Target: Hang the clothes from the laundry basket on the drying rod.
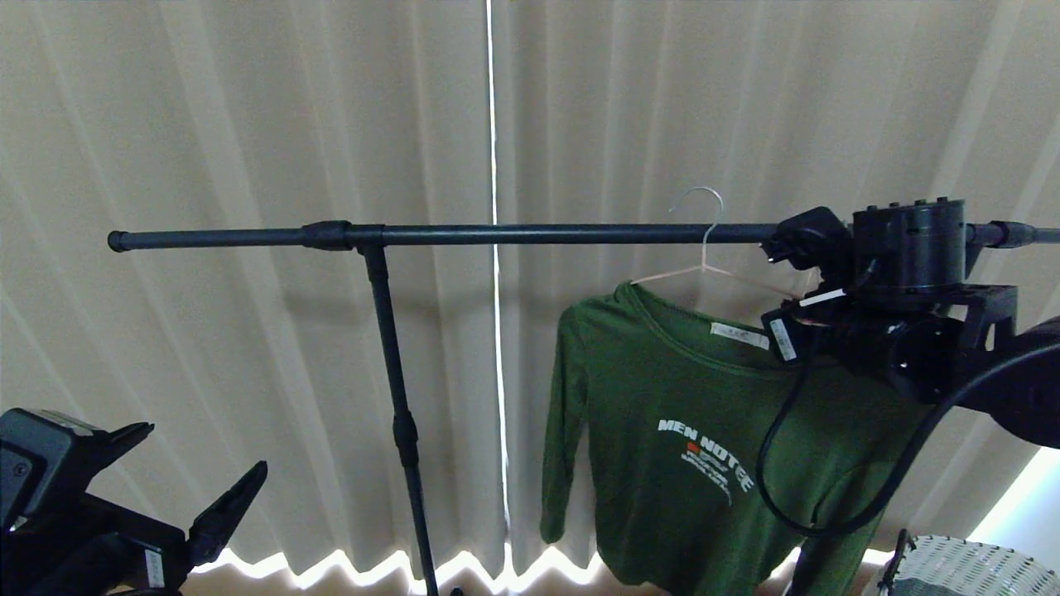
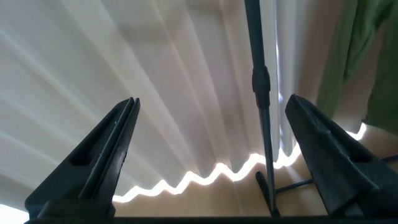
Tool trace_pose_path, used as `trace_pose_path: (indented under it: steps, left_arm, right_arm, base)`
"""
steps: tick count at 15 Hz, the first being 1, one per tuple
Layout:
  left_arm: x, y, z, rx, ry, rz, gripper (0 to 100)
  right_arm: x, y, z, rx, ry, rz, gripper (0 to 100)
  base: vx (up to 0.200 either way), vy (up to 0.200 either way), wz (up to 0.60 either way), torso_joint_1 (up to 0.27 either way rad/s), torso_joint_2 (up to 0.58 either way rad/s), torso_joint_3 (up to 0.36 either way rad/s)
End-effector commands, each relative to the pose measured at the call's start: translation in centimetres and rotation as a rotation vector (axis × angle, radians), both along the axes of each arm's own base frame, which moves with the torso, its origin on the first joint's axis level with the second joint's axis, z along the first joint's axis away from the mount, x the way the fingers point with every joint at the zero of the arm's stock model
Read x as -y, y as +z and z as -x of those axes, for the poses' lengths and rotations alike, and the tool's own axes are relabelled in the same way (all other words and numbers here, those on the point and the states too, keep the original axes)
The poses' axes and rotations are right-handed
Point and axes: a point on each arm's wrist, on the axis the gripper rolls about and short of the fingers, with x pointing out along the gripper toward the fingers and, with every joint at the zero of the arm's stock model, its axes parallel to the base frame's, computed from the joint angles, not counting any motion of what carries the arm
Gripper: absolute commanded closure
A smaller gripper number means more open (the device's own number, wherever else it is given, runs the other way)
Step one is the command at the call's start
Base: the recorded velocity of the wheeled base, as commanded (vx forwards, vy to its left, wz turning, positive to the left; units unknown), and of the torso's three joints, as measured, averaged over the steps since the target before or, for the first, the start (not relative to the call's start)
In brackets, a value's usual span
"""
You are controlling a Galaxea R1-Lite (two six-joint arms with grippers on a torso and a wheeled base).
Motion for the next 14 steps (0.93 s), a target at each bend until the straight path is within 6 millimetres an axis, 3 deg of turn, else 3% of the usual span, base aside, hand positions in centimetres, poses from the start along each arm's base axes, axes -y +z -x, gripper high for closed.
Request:
trace_pose_path:
  steps: [1,10,11,14]
  left_arm:
    - [0.0,0.1,0.1,0.009,0.0,0.003,0]
    - [-0.1,0.2,0.2,0.015,0.0,0.003,0]
    - [-0.1,0.2,0.2,0.016,0.0,0.004,0]
    - [-0.1,0.2,0.2,0.013,0.0,0.004,0]
  right_arm:
    - [-0.7,-1.6,-1.5,-0.042,-0.001,0.02,100]
    - [-3.7,-1.4,0.3,-0.037,0.105,0.02,100]
    - [-4.0,-1.2,0.7,-0.03,0.118,0.016,0]
    - [-4.4,-1.1,1.4,-0.024,0.139,0.012,0]
  base:
    - [0.0,0.0,0.0,0.0,0.0,0.0]
    - [0.0,0.0,0.0,0.0,0.0,0.0]
    - [0.0,0.0,0.0,0.0,0.0,0.0]
    - [0.0,0.0,0.0,0.0,0.0,0.0]
